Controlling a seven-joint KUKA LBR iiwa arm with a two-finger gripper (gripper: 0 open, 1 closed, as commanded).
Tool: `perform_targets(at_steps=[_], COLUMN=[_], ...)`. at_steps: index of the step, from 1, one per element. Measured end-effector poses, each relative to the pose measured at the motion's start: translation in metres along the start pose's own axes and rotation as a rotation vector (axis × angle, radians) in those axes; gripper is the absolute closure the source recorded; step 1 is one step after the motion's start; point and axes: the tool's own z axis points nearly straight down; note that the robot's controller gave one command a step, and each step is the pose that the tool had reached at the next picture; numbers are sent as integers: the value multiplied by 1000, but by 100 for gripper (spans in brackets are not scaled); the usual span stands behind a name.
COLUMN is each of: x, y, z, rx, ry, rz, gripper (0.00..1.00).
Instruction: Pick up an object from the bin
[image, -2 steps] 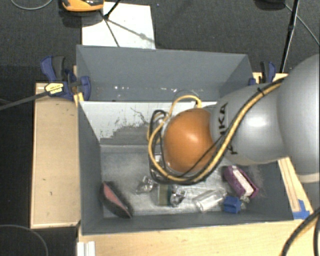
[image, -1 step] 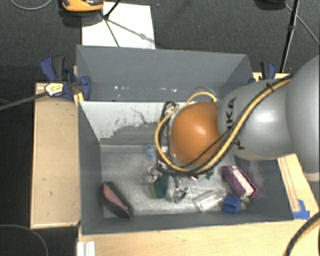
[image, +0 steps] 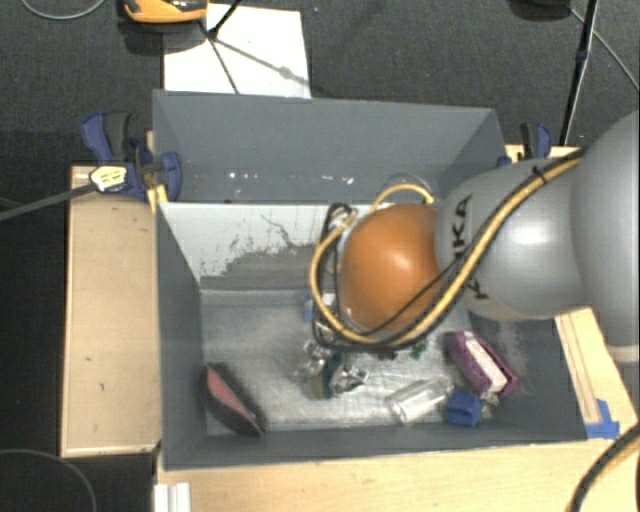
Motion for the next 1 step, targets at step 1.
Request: perform_targets(at_steps=[1], x=[-6], y=[-12], z=[-114], rx=[6], ry=[-4], rz=[19], gripper=[100])
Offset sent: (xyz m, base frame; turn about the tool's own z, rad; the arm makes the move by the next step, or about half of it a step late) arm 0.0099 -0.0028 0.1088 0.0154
